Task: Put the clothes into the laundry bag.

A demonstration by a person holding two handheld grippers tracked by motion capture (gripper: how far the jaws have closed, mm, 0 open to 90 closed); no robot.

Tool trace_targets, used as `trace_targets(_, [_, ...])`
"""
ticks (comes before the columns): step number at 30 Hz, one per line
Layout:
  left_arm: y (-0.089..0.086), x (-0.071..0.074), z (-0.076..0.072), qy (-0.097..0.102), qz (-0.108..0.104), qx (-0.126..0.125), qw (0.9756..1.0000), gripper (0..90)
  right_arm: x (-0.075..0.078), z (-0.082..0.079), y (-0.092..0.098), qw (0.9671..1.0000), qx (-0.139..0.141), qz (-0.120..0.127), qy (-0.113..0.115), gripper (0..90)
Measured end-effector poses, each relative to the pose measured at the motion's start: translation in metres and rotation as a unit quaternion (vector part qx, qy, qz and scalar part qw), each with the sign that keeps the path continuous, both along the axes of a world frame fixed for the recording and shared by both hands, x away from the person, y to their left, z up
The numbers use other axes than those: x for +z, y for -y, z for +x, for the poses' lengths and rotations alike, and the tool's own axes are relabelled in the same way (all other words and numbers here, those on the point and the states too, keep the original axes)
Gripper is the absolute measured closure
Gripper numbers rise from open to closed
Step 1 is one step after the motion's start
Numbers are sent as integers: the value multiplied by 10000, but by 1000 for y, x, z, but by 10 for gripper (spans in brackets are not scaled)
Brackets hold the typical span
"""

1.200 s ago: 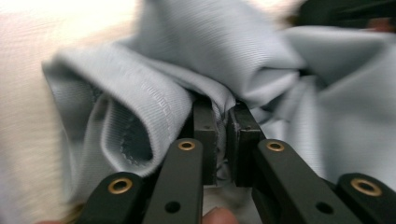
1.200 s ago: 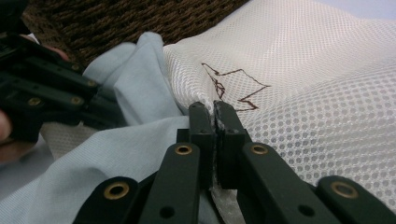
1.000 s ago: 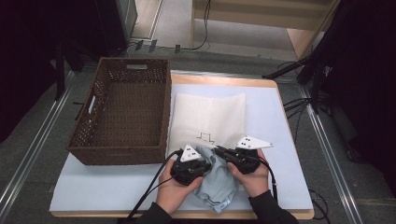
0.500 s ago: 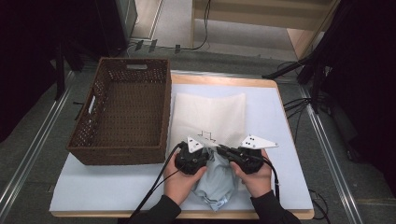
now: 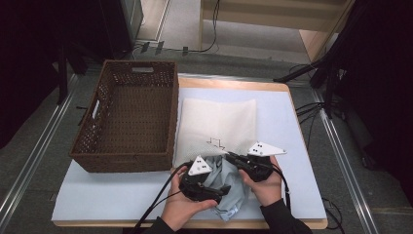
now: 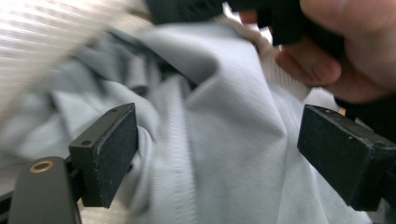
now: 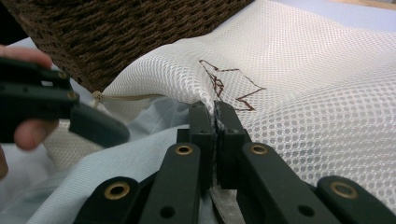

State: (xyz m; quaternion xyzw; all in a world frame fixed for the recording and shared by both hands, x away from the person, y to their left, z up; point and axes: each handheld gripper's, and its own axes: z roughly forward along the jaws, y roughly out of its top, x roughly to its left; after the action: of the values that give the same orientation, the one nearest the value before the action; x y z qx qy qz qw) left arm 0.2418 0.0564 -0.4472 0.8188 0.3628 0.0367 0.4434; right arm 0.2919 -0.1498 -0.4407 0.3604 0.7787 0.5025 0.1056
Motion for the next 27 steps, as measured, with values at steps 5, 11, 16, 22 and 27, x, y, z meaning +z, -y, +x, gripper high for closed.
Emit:
trace_targets(5, [15, -14, 5, -101, 584, -24, 9982, 172, -1, -1, 0, 10000, 54, 0, 7, 889])
trace_targets(11, [21, -9, 4, 124, 971, 7, 9952, 531, -1, -1, -2, 10000, 90, 1, -8, 889])
trace_targets(16, [16, 0, 10, 143, 662, 379, 9970, 648, 2, -3, -3, 9999, 104, 19, 45, 890])
trace_targets(22, [16, -2, 24, 272, 423, 1076, 9929, 650, 5, -3, 0, 9999, 71, 118, 86, 890])
trace_targets(27, [18, -11, 35, 520, 564, 1599, 9842, 633, 7, -3, 2, 9998, 113, 170, 77, 890])
